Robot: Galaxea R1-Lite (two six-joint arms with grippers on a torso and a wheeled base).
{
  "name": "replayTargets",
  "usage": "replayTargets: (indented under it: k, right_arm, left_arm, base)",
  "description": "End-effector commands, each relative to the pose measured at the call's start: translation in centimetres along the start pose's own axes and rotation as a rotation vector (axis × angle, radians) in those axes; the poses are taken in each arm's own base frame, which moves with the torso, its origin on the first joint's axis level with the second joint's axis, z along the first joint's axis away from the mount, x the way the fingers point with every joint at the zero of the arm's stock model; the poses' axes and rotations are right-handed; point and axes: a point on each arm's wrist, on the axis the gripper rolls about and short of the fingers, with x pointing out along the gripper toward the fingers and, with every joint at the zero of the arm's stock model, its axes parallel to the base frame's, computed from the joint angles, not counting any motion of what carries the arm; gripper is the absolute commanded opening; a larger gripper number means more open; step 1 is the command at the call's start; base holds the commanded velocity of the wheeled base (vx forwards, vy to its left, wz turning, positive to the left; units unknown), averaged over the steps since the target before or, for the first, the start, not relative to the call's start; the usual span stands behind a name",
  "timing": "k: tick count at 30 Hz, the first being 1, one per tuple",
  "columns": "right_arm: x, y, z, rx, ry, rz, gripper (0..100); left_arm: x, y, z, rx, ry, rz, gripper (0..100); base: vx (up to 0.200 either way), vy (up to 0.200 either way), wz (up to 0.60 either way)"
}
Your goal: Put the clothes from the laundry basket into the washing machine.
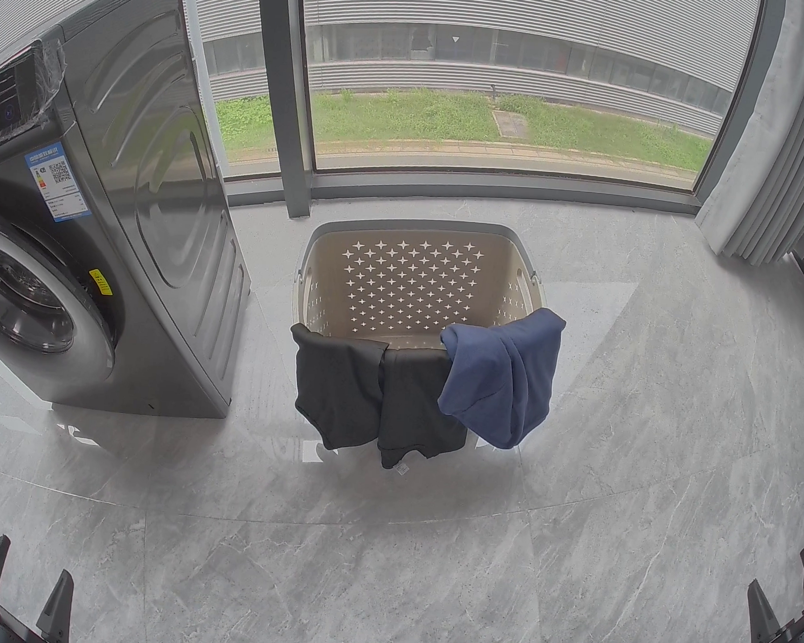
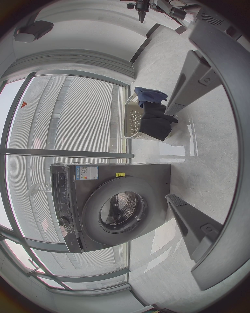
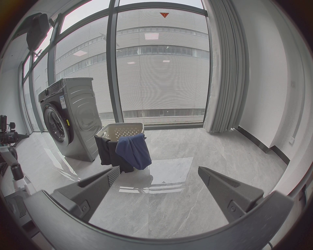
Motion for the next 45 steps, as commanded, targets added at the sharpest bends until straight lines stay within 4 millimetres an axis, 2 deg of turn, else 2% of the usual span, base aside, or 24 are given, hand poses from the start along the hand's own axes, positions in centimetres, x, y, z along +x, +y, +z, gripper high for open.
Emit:
replayTargets:
  k: [1,6,18,30,39,45]
  right_arm:
    - [0.10,0.00,-0.46,0.000,0.014,0.001,100]
    - [0.10,0.00,-0.46,0.000,0.014,0.001,100]
    - [0.10,0.00,-0.46,0.000,0.014,0.001,100]
    - [0.10,0.00,-0.46,0.000,0.014,0.001,100]
    - [0.10,0.00,-0.46,0.000,0.014,0.001,100]
    - [0.10,0.00,-0.46,0.000,0.014,0.001,100]
  left_arm:
    - [0.00,0.02,-0.43,0.000,-0.001,0.001,100]
    - [0.00,0.02,-0.43,0.000,-0.001,0.001,100]
    - [0.00,0.02,-0.44,0.000,0.000,0.002,100]
    - [0.00,0.02,-0.43,0.000,-0.001,0.002,100]
    - [0.00,0.02,-0.44,0.000,0.000,0.002,100]
    - [0.00,0.02,-0.44,0.000,0.000,0.002,100]
  base:
    - [0.000,-0.200,0.00]
    - [0.000,-0.200,0.00]
    - [0.000,0.000,0.00]
    - [0.200,0.000,0.00]
    - [0.000,0.000,0.00]
    - [0.200,0.000,0.00]
